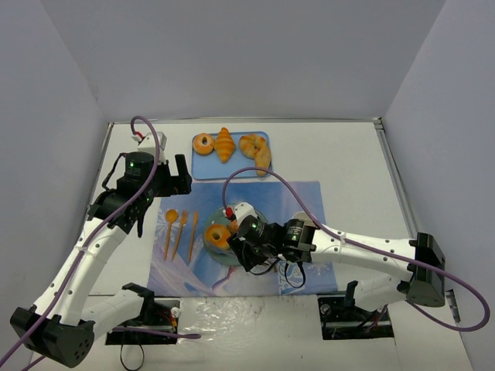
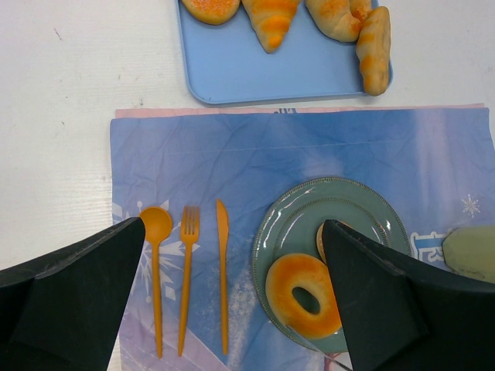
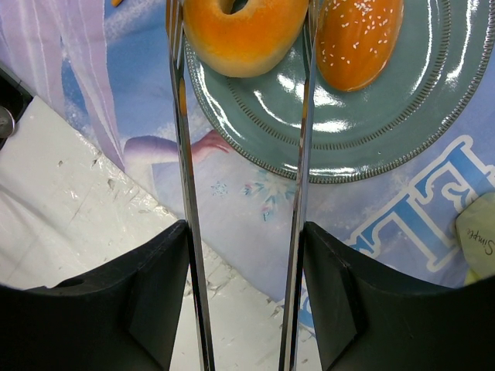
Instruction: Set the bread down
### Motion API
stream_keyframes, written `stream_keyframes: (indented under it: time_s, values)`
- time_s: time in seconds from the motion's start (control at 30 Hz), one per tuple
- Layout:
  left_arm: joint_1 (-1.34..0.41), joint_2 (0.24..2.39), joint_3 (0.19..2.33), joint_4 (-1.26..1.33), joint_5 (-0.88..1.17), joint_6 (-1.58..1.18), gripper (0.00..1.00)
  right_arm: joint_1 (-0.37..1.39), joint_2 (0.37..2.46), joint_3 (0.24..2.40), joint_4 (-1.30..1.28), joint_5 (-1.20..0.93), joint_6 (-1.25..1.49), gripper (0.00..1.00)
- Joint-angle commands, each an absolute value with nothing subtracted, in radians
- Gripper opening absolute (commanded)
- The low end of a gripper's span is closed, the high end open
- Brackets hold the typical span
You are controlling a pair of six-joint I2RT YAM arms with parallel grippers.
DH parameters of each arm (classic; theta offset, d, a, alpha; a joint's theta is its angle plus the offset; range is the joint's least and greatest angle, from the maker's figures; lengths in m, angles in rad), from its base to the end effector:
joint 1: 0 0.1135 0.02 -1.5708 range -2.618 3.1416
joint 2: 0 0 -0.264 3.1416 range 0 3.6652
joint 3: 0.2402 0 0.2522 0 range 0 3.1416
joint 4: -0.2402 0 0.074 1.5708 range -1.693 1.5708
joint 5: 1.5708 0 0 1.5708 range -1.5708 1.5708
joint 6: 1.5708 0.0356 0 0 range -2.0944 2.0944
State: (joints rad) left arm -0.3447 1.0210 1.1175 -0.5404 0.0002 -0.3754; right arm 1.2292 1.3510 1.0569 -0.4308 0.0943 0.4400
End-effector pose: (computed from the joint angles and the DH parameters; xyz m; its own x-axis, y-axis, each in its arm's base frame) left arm 0.2062 -0.0740 0.3748 -0.5000 -0.2100 -0.8402 0.1664 0.9288 -0.3312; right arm 0.1024 0.2780 0.2850 -0.5905 -0.3949 -0.7039 -0.7327 0.6279 0.2624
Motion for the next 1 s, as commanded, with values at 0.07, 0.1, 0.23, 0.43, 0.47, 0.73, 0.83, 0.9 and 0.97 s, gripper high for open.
stream_keyframes:
  time_s: [0.07, 0.1, 0.23, 0.43, 0.47, 0.73, 0.83, 0.9, 0.97]
  values:
    - [-0.347, 1.019, 1.134, -0.486, 0.000, -0.373, 0.97, 1.255, 1.319, 1.081, -0.425, 0.133, 0.459, 0.54]
    - [-0.347, 1.019, 1.134, -0.486, 0.000, -0.373, 0.97, 1.261, 1.320, 1.078, -0.426, 0.133, 0.461, 0.54]
    - [-0.349, 1.018, 1.134, -0.486, 0.000, -0.373, 0.97, 1.271, 1.328, 1.071, -0.433, 0.135, 0.466, 0.54]
    - [-0.351, 1.017, 1.134, -0.486, 0.000, -0.371, 0.97, 1.281, 1.335, 1.067, -0.443, 0.142, 0.472, 0.55]
    - [-0.351, 1.017, 1.134, -0.485, 0.000, -0.371, 0.97, 1.282, 1.337, 1.065, -0.445, 0.147, 0.473, 0.56]
    - [-0.351, 1.019, 1.134, -0.486, 0.000, -0.371, 0.97, 1.287, 1.336, 1.065, -0.451, 0.170, 0.482, 0.57]
    - [-0.351, 1.019, 1.134, -0.486, 0.000, -0.371, 0.97, 1.287, 1.336, 1.076, -0.458, 0.183, 0.482, 0.57]
    - [-0.352, 1.019, 1.134, -0.486, 0.000, -0.371, 0.97, 1.287, 1.334, 1.086, -0.464, 0.197, 0.482, 0.57]
    - [-0.353, 1.019, 1.134, -0.486, 0.000, -0.371, 0.97, 1.286, 1.331, 1.095, -0.470, 0.209, 0.481, 0.57]
